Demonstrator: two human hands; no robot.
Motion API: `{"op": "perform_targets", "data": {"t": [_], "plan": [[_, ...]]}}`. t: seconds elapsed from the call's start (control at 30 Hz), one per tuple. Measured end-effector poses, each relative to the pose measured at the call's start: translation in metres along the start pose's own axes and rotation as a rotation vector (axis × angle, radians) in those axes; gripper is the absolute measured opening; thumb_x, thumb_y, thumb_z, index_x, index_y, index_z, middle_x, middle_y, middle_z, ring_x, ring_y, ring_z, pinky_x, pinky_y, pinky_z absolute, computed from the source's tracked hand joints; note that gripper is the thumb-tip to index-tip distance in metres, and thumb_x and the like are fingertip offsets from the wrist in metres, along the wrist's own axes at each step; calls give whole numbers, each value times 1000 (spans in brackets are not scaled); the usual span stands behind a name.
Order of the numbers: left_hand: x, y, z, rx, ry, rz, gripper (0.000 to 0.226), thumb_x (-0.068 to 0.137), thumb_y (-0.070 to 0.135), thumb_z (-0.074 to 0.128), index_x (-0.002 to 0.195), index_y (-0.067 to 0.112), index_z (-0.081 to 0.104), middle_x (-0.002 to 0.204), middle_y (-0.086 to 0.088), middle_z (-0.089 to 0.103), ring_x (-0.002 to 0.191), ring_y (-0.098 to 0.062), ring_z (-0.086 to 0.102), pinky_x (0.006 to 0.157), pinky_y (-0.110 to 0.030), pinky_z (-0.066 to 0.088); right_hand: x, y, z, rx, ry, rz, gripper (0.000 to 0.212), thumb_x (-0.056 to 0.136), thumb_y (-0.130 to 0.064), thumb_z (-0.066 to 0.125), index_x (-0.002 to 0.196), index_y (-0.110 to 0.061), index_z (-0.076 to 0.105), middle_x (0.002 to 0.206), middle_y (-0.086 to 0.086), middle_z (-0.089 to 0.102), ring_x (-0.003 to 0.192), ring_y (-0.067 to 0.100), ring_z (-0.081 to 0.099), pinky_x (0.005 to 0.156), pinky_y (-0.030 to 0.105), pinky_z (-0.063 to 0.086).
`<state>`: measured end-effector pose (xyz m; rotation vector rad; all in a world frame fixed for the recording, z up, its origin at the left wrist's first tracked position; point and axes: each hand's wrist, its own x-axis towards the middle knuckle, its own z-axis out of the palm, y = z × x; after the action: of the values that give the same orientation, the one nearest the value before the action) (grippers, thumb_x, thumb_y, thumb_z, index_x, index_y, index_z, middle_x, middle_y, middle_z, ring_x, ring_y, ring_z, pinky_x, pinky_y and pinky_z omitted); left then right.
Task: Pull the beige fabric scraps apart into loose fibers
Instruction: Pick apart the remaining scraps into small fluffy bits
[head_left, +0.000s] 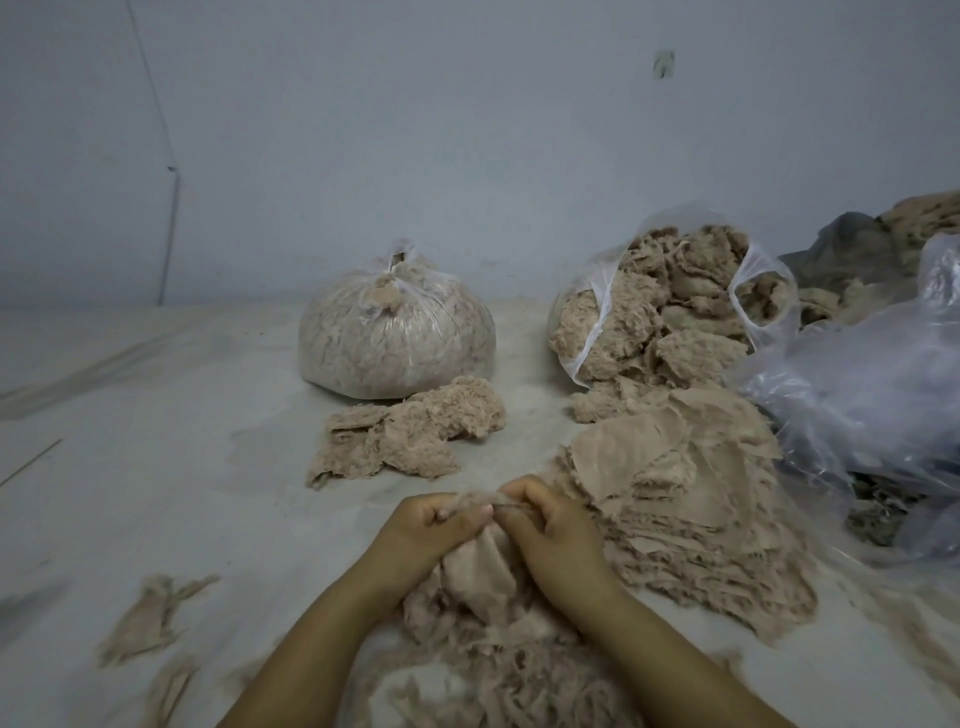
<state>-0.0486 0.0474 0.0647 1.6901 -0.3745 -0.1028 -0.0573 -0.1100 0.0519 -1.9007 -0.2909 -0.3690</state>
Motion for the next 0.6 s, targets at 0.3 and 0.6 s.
{"op": "perform_targets", "data": {"t": [0.3, 0.6], "plan": [[4, -4, -6, -241, 30, -93, 38, 79, 38, 62, 84, 1, 72, 83, -20, 71, 71, -26, 67, 61, -29, 54, -3, -3, 1, 126, -87, 226, 18, 82, -39, 71, 79, -28, 57, 72, -17, 58, 63, -6, 53, 56, 8, 40], [8, -7, -25, -77, 245, -115, 40, 81, 50, 55, 65, 14, 58, 49, 5, 41, 50, -12, 39, 58, -25, 35, 8, -3, -7, 358, 253, 207, 34, 97, -28, 53, 68, -11, 46, 65, 4, 44, 62, 16, 39, 58, 28, 33]]}}
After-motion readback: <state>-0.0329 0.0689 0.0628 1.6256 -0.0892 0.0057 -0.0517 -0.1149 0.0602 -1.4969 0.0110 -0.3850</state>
